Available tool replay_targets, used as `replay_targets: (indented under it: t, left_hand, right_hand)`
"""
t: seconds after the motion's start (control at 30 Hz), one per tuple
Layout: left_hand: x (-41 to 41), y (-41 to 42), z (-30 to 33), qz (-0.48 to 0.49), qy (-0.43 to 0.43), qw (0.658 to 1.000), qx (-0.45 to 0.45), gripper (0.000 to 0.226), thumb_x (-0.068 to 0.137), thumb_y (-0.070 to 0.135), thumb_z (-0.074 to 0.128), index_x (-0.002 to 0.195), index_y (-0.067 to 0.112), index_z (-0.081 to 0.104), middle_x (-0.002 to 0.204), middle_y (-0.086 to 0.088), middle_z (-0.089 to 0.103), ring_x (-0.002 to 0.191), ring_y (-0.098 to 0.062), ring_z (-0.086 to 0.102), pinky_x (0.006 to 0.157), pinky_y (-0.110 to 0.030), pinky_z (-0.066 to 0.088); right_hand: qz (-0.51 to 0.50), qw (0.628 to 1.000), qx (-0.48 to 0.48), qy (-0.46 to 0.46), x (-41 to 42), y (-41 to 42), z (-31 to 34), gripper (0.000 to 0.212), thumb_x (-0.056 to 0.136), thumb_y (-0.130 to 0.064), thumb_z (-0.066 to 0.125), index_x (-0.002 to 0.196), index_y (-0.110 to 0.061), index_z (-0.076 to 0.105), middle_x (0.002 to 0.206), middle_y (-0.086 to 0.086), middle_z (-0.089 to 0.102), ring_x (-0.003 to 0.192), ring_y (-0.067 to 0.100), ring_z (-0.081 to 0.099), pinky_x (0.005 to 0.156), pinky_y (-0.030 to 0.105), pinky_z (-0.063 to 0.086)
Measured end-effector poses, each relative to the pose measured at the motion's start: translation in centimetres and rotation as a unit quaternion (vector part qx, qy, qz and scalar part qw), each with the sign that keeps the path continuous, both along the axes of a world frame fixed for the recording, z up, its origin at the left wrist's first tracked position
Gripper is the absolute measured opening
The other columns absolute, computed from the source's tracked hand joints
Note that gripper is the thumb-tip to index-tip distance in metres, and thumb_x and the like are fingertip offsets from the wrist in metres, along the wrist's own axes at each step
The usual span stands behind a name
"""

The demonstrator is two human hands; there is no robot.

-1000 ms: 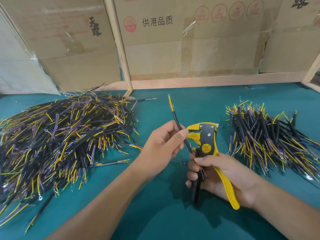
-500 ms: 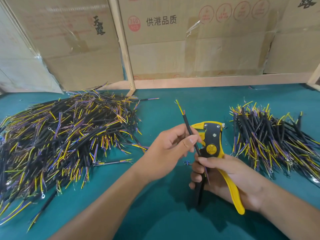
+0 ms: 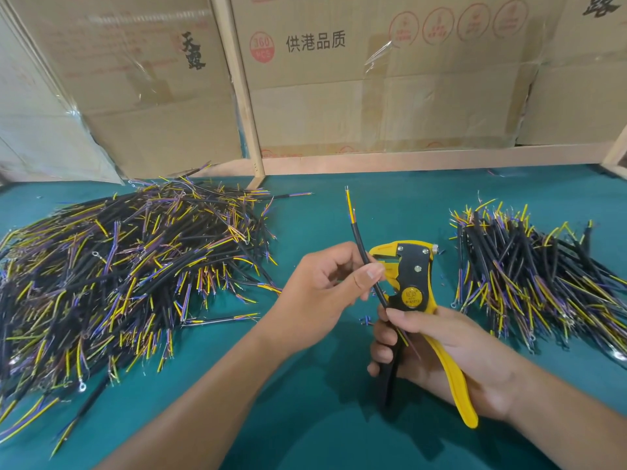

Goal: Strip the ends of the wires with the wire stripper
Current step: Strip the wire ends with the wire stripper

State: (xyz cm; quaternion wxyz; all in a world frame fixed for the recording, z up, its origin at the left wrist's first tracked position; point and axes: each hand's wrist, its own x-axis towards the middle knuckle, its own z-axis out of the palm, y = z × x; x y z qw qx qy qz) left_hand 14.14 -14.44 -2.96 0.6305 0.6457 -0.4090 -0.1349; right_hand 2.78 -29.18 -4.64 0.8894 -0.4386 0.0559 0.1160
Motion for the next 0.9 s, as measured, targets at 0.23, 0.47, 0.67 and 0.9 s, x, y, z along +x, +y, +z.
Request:
replay_targets:
  t: [0.23, 0.47, 0.67, 0.9]
  left_hand:
    - [0.0, 0.1, 1.4, 0.053, 0.03, 0.994, -0.087, 0.017, 0.093, 0.027, 0.059, 0.077, 0.023, 0.063, 0.072, 0.0, 0.056, 0.058, -0.015, 0.046, 0.048, -0.023, 0.037]
    - [0.4, 0.8, 2.4, 0.101, 0.066, 0.976, -0.18, 0.019, 0.095, 0.016, 0.056, 0.085, 0.017, 0.072, 0.074, -0.004, 0.066, 0.065, -0.016, 0.056, 0.055, -0.025, 0.046]
    - [0.5, 1.0, 2.6, 0.084, 0.118, 0.969, -0.201, 0.013, 0.096, 0.022, 0.055, 0.091, 0.011, 0.057, 0.075, -0.006, 0.07, 0.067, -0.019, 0.065, 0.059, -0.025, 0.05]
    - [0.6, 1.3, 3.0, 0.09, 0.165, 0.96, -0.206, 0.026, 0.098, 0.028, 0.05, 0.078, 0.02, 0.065, 0.073, -0.008, 0.07, 0.062, -0.02, 0.067, 0.049, -0.024, 0.048]
  right_hand:
    - [0.015, 0.999, -0.033, -0.041, -0.4, 0.2, -0.1, 0.025, 0.084, -0.019, 0.076, 0.083, -0.008, 0.054, 0.076, 0.013, 0.045, 0.071, 0.029, 0.051, 0.08, 0.046, 0.054]
    - [0.004, 0.997, -0.064, -0.049, -0.7, 0.5, 0.4, 0.019, 0.088, -0.016, 0.07, 0.081, -0.007, 0.055, 0.075, 0.014, 0.045, 0.07, 0.03, 0.052, 0.079, 0.044, 0.055]
    - [-0.005, 0.997, -0.068, -0.045, -0.7, 0.7, 0.5, 0.017, 0.085, -0.016, 0.071, 0.077, -0.007, 0.06, 0.074, 0.013, 0.045, 0.069, 0.029, 0.053, 0.078, 0.044, 0.056]
    - [-0.009, 0.997, -0.061, -0.037, -0.8, 0.7, 0.5, 0.015, 0.086, -0.014, 0.069, 0.077, -0.007, 0.06, 0.074, 0.014, 0.045, 0.068, 0.029, 0.052, 0.078, 0.044, 0.056]
